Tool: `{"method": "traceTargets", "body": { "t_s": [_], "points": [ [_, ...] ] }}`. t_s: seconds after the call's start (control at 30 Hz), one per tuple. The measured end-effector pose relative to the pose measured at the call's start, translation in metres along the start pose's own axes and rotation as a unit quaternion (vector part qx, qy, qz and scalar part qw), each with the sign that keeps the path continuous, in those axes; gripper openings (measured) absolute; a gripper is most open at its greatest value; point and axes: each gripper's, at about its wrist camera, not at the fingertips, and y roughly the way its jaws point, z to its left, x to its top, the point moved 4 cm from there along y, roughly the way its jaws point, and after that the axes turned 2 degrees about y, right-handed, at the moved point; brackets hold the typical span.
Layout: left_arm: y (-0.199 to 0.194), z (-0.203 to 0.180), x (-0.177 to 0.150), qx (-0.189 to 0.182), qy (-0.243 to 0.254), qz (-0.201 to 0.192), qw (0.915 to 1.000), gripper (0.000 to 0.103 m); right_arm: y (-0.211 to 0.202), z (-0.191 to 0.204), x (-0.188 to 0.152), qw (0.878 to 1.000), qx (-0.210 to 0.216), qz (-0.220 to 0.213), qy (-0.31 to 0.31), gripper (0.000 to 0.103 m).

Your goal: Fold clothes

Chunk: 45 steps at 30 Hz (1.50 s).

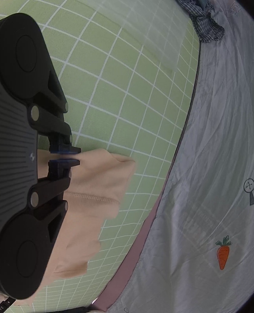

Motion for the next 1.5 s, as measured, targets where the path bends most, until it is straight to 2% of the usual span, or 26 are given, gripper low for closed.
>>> {"method": "traceTargets", "body": {
  "t_s": [0.07, 0.13, 0.2, 0.27, 0.37, 0.5, 0.63, 0.83, 0.93, 1.03, 1.13, 1.27, 1.33, 1.5],
  "points": [
    [0.000, -0.005, 0.000, 0.006, 0.013, 0.001, 0.9999, 0.008, 0.001, -0.003, 0.001, 1.000, 0.004, 0.006, 0.012, 0.069],
    [-0.001, -0.010, -0.001, 0.011, 0.025, 0.000, 0.9996, 0.016, 0.002, -0.004, 0.002, 1.000, 0.007, 0.010, 0.015, 0.069],
    [-0.011, -0.011, 0.001, 0.020, 0.029, -0.008, 0.9994, 0.031, 0.001, -0.005, 0.002, 1.000, 0.009, 0.015, 0.019, 0.069],
    [-0.022, -0.010, -0.002, 0.033, 0.038, -0.016, 0.9986, 0.053, 0.000, -0.004, 0.002, 1.000, 0.007, 0.019, 0.022, 0.069],
    [-0.039, -0.006, -0.010, 0.047, 0.058, -0.024, 0.9969, 0.063, -0.005, -0.001, 0.002, 1.000, 0.002, 0.018, 0.016, 0.069],
    [-0.060, 0.006, -0.037, 0.073, 0.069, -0.006, 0.9949, 0.063, -0.019, 0.003, 0.000, 1.000, -0.007, 0.002, 0.010, 0.069],
    [-0.089, 0.019, -0.072, 0.078, 0.049, 0.016, 0.9956, 0.065, -0.051, 0.018, -0.010, 1.000, 0.018, -0.009, 0.010, 0.069],
    [-0.142, 0.028, -0.119, 0.083, 0.037, 0.024, 0.9956, 0.072, -0.100, 0.039, -0.025, 0.998, 0.056, -0.024, 0.009, 0.071],
    [-0.162, 0.029, -0.133, 0.071, 0.053, 0.022, 0.9958, 0.072, -0.130, 0.061, -0.047, 0.995, 0.095, -0.023, -0.013, 0.071],
    [-0.179, 0.033, -0.145, 0.061, 0.080, 0.016, 0.9948, 0.073, -0.159, 0.086, -0.076, 0.990, 0.135, -0.010, -0.032, 0.071],
    [-0.188, 0.047, -0.160, 0.053, 0.086, 0.023, 0.9946, 0.075, -0.180, 0.110, -0.108, 0.986, 0.159, 0.012, -0.051, 0.070],
    [-0.199, 0.067, -0.175, 0.044, 0.098, 0.038, 0.9935, 0.075, -0.199, 0.133, -0.139, 0.980, 0.187, 0.042, -0.058, 0.062],
    [-0.204, 0.075, -0.180, 0.039, 0.108, 0.042, 0.9925, 0.075, -0.207, 0.145, -0.153, 0.977, 0.198, 0.054, -0.060, 0.049],
    [-0.213, 0.093, -0.185, 0.026, 0.131, 0.049, 0.9898, 0.075, -0.223, 0.174, -0.180, 0.974, 0.204, 0.070, -0.070, 0.046]
  ]
}}
